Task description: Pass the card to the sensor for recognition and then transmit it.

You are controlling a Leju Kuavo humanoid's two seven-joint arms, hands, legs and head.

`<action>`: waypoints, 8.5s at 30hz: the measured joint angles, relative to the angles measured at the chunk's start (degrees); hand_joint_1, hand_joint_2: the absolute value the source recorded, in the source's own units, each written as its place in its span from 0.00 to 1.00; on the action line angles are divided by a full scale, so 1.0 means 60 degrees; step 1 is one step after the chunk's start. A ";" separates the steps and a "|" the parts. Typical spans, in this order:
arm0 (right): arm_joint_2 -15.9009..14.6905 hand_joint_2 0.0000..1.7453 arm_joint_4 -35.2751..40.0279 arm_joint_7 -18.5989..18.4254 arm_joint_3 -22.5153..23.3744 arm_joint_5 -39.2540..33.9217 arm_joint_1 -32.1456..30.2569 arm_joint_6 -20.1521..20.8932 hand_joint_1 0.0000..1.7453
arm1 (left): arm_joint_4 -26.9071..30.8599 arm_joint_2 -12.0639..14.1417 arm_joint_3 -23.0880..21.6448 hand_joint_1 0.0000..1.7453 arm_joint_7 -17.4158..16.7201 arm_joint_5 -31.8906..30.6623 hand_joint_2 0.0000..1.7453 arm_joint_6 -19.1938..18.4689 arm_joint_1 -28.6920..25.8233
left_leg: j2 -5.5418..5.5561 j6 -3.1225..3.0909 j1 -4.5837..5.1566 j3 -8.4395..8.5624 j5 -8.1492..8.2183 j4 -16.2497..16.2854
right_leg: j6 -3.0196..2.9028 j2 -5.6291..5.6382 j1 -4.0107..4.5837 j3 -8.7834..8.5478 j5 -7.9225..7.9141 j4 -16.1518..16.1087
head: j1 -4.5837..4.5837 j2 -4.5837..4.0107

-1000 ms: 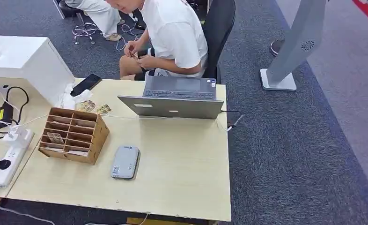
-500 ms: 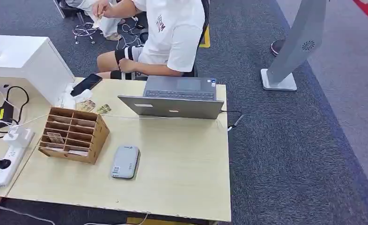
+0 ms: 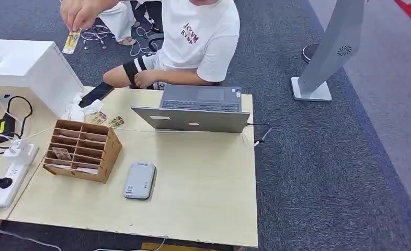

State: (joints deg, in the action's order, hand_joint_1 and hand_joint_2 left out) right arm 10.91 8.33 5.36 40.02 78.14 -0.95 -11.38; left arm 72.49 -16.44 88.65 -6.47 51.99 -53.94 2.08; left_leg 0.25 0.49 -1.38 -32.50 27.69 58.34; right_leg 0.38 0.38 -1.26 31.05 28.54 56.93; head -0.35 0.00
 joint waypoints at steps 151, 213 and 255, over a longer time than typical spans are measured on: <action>-0.0015 1.00 0.0463 -0.0980 -0.0273 0.0645 0.0254 0.0841 0.00 | 0.1313 0.5112 -1.8822 1.00 -0.0720 -2.0573 1.00 0.9766 0.0711 | -0.0031 0.0042 -0.0048 -0.0094 -0.0095 0.0037 | -0.0042 0.0028 0.0043 0.0105 -0.0125 0.0006 | -0.0036 0.0000; 0.0004 1.00 0.0506 -0.0893 -0.0244 0.1031 0.0214 0.0710 0.00 | -0.0414 0.4915 -1.8083 0.00 -0.0509 -1.9564 1.00 1.1444 0.5768 | -0.0011 0.0047 -0.0048 -0.0125 -0.0117 0.0043 | -0.0039 0.0021 0.0043 0.0121 -0.0140 0.0011 | -0.0040 -0.0003; 0.0226 1.00 0.0725 -0.1115 0.0240 0.0758 0.0036 0.0626 0.00 | 0.4740 0.6215 -1.5722 0.00 -0.0444 -1.9600 1.00 1.0151 -0.2393 | -0.0033 0.0044 -0.0048 -0.0124 -0.0071 0.0034 | -0.0032 0.0040 0.0044 0.0124 -0.0097 0.0009 | -0.0036 -0.0003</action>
State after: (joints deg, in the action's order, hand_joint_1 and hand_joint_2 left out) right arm 12.26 12.68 -1.33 41.46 82.69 -0.73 -7.63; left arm 100.93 20.85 -5.68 -9.14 -65.61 6.97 -12.28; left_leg 0.05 0.76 -1.67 -33.24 27.26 58.55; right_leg 0.19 0.62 -1.00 31.79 27.96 56.98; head -0.57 -0.02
